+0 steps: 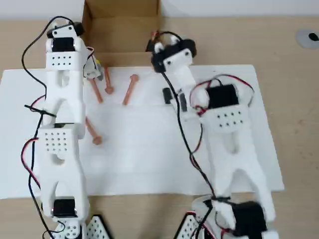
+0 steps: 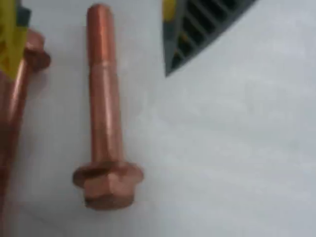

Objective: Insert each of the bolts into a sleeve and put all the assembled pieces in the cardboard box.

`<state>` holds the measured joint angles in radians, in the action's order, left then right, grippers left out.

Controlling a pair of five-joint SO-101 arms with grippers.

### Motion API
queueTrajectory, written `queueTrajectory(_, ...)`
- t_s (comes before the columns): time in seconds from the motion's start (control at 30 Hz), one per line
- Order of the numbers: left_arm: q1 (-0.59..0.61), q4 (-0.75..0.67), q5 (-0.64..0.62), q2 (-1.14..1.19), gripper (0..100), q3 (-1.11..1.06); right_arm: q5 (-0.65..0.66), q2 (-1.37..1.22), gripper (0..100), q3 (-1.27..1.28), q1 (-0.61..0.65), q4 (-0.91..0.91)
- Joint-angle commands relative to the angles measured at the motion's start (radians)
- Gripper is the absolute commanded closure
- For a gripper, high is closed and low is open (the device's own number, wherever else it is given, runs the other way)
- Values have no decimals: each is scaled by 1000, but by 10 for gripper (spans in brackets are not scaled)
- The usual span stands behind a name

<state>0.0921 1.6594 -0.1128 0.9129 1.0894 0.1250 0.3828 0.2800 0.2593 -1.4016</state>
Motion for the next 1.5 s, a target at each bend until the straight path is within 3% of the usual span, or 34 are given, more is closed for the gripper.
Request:
queueTrajectory(0.0,-17,0,-25,18,791,91,12,97,759,70,-38,49)
queueTrajectory(0.5,-12,-15,-72,199,794,170,48,315,759,255,-79,75)
queueTrajectory(0.7,15,-34,-72,219,864,170,81,371,759,300,-79,71)
queueTrajectory(1.07,114,-78,-72,220,872,163,81,432,759,334,-81,68)
queueTrajectory(1.23,117,-66,-63,220,991,163,81,432,759,334,-81,68)
queueTrajectory(1.47,114,-41,-49,213,990,161,81,432,759,332,-81,68)
